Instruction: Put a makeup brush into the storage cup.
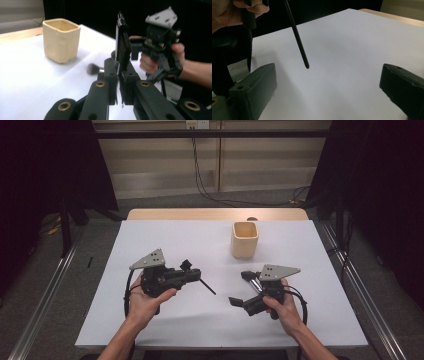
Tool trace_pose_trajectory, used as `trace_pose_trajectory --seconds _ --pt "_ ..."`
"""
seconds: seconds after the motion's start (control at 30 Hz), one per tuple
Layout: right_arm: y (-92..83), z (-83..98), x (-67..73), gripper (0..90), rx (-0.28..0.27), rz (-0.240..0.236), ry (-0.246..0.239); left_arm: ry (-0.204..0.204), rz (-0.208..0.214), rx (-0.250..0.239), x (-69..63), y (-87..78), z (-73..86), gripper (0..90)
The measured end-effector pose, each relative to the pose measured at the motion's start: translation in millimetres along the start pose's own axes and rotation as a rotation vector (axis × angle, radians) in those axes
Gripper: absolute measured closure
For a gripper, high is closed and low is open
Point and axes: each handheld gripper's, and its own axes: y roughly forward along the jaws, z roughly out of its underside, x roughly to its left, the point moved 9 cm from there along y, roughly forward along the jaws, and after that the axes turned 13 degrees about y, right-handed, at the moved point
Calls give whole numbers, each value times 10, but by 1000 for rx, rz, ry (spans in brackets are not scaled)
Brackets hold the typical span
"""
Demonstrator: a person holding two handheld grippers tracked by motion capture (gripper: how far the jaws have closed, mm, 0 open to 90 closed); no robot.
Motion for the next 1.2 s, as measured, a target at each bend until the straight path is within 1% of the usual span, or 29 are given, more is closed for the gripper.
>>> trace_pose_trajectory --seconds 0.07,0.1,0.17,0.23,0.3,0.37,0.4,0.47,0.53,0.57,0.6,0.63,0.67,0.7,0.77,0.8,0.93,1.0,1.07,1.2 --pt "-21 1 -10 9 -1 7 9 4 9 8 0 -12 -3 855" --pt "-31 13 -11 9 7 9 11 5 13 28 1 -19 8 855" --pt "-48 36 -25 9 18 28 21 2 17 37 11 -20 13 855" --pt "-54 52 -34 18 17 38 23 4 18 58 29 -17 25 855" --pt "-50 60 -46 22 14 51 11 6 17 86 47 -7 44 855" --pt "-42 57 -32 29 16 43 13 6 25 110 46 8 60 855" --pt "-38 50 -23 31 11 44 11 10 26 124 45 14 69 855" --pt "-27 33 -4 32 -4 45 -4 13 43 135 33 23 75 854" --pt "-15 17 -2 28 -13 56 -5 14 45 158 39 36 91 854" --pt "-10 15 1 31 -12 56 -11 13 49 164 42 43 96 854" --pt "-4 15 -1 31 -12 61 -25 15 48 177 44 49 104 854" --pt "4 6 -3 32 -23 70 -42 20 45 195 51 55 115 854" --pt "12 -5 2 33 -36 67 -52 19 49 212 49 63 128 854" --pt "19 -13 16 33 -45 50 -44 24 42 227 55 72 138 855" --pt "30 -39 51 32 -71 14 -29 18 50 243 50 93 156 854" --pt "36 -45 67 33 -71 2 -26 17 50 252 50 108 171 854" --pt "90 -36 114 31 -51 -23 -32 15 57 278 27 177 204 855" --pt "130 -28 133 29 -44 -33 -16 22 68 284 3 203 201 854" --pt "172 -24 153 30 -34 -40 1 23 75 284 -16 233 192 854" --pt "255 -28 209 23 -15 -65 -5 29 85 283 -40 291 167 855"
